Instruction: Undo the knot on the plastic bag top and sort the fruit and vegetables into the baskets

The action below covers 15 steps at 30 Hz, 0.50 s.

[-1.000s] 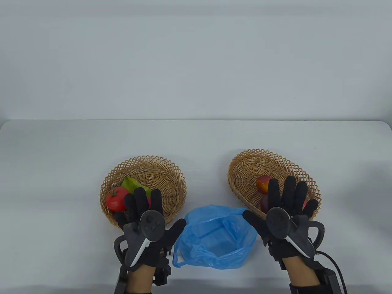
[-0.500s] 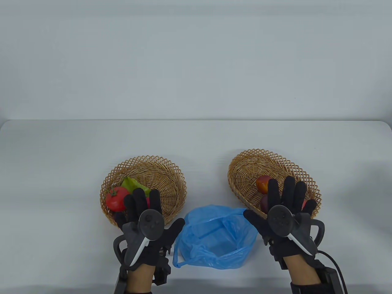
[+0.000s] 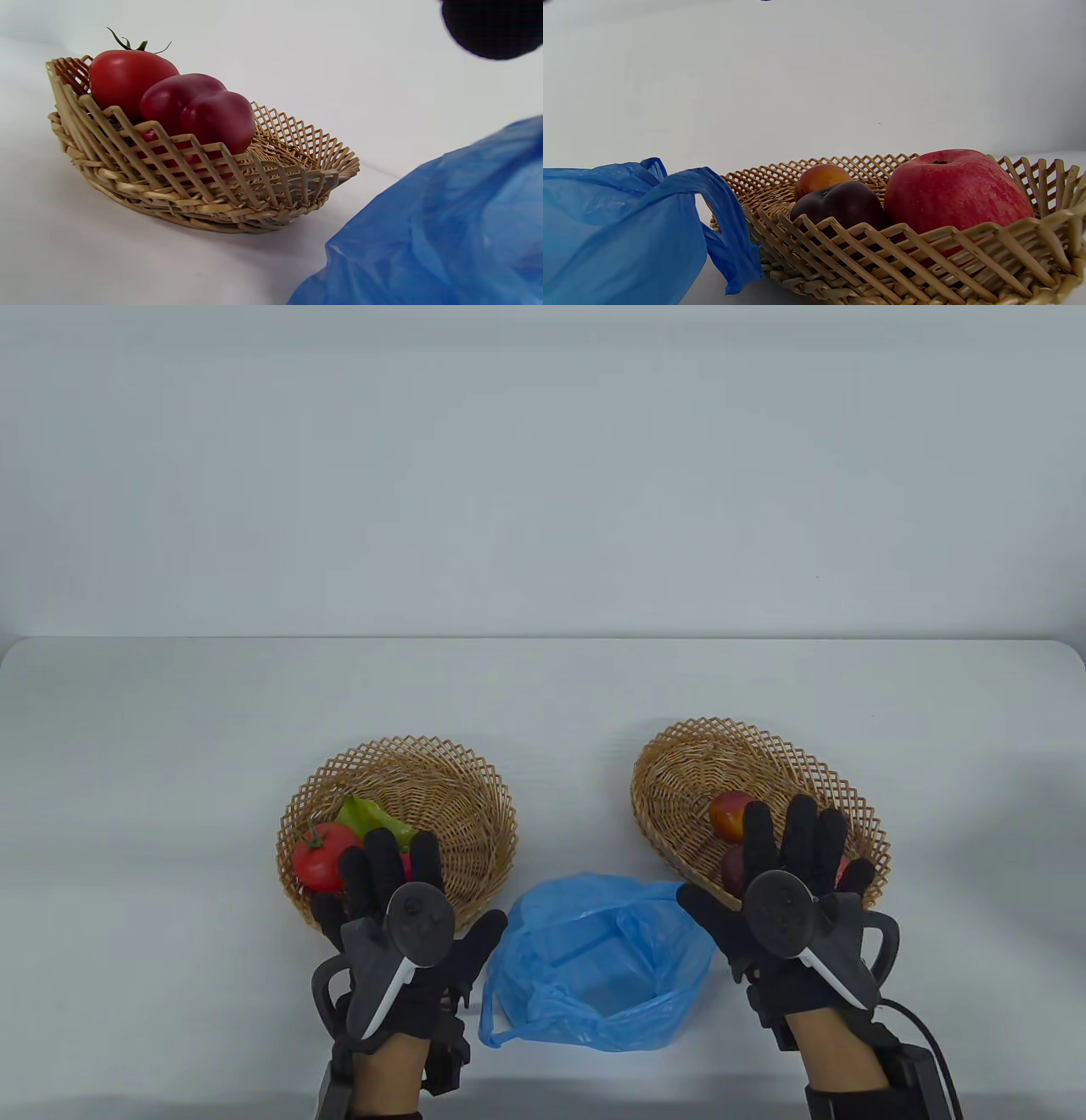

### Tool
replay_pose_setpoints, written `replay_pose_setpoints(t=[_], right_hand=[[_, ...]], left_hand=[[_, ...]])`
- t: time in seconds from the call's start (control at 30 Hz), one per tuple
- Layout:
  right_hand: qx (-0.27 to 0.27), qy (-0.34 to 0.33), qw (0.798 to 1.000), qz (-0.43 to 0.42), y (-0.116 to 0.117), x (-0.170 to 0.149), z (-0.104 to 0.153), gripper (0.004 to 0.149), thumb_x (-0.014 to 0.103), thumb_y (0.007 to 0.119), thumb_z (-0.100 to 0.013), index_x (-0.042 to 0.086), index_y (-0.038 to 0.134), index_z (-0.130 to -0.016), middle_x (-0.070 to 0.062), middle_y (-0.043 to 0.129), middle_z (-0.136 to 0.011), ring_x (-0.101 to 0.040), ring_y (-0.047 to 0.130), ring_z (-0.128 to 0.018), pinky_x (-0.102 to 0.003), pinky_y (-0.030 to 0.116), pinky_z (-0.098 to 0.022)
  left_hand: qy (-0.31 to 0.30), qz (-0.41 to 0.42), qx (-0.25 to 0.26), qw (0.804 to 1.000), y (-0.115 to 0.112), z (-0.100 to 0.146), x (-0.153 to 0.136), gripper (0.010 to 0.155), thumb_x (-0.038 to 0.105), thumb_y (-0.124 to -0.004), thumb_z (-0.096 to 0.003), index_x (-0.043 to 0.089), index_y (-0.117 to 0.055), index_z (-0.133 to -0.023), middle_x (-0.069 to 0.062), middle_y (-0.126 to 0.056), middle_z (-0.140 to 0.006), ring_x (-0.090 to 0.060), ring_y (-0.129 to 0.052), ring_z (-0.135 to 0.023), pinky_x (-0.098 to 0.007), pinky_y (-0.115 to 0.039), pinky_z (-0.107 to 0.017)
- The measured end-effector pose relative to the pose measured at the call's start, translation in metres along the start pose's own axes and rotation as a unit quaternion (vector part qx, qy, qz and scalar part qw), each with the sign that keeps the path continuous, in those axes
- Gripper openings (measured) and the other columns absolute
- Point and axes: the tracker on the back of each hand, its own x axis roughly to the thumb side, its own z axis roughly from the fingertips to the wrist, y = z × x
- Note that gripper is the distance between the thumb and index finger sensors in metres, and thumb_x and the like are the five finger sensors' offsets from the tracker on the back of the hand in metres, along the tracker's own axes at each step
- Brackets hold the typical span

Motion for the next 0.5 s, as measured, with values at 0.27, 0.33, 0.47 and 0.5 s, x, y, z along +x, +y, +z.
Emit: replay_pose_setpoints(t=[0.27, 0.33, 0.47, 0.5], right_hand=[[0.021, 0.021, 1.000, -0.007, 0.007, -0.009, -0.006, 0.104, 0.085, 0.052, -0.037, 0.026, 0.008, -0.110, -0.023, 0.000, -0.115, -0.050, -0.006, -0.101, -0.082, 0.018, -0.063], [0.026, 0.025, 0.999, -0.007, 0.008, -0.010, -0.007, 0.104, 0.085, 0.052, -0.037, 0.026, 0.007, -0.110, -0.023, 0.000, -0.115, -0.050, -0.006, -0.101, -0.082, 0.018, -0.062], [0.029, 0.027, 0.999, -0.005, 0.008, -0.011, -0.007, 0.103, 0.084, 0.052, -0.038, 0.025, 0.007, -0.110, -0.023, 0.000, -0.115, -0.050, -0.006, -0.101, -0.082, 0.018, -0.062], [0.029, 0.027, 0.999, -0.005, 0.008, -0.010, -0.007, 0.104, 0.084, 0.052, -0.038, 0.025, 0.007, -0.110, -0.023, 0.000, -0.115, -0.050, -0.006, -0.101, -0.082, 0.017, -0.062]], left_hand=[[0.012, 0.004, -0.008, 1.000, -0.001, -0.003, -0.003, 0.106, 0.081, -0.066, -0.0333, 0.042, -0.001, -0.108, 0.000, 0.016, -0.117, -0.040, 0.008, -0.116, -0.075, 0.000, -0.076], [0.014, 0.006, -0.010, 1.000, -0.001, -0.004, -0.004, 0.107, 0.081, -0.066, -0.0332, 0.042, -0.001, -0.108, 0.000, 0.015, -0.117, -0.039, 0.009, -0.116, -0.075, 0.000, -0.076], [0.018, 0.009, -0.014, 1.000, -0.001, -0.004, -0.005, 0.106, 0.081, -0.066, -0.0334, 0.042, -0.002, -0.108, 0.000, 0.015, -0.118, -0.040, 0.008, -0.116, -0.075, 0.000, -0.076], [0.020, 0.010, -0.015, 1.000, -0.001, -0.005, -0.005, 0.106, 0.081, -0.066, -0.0335, 0.042, -0.002, -0.108, 0.000, 0.015, -0.118, -0.040, 0.008, -0.116, -0.075, 0.000, -0.076]])
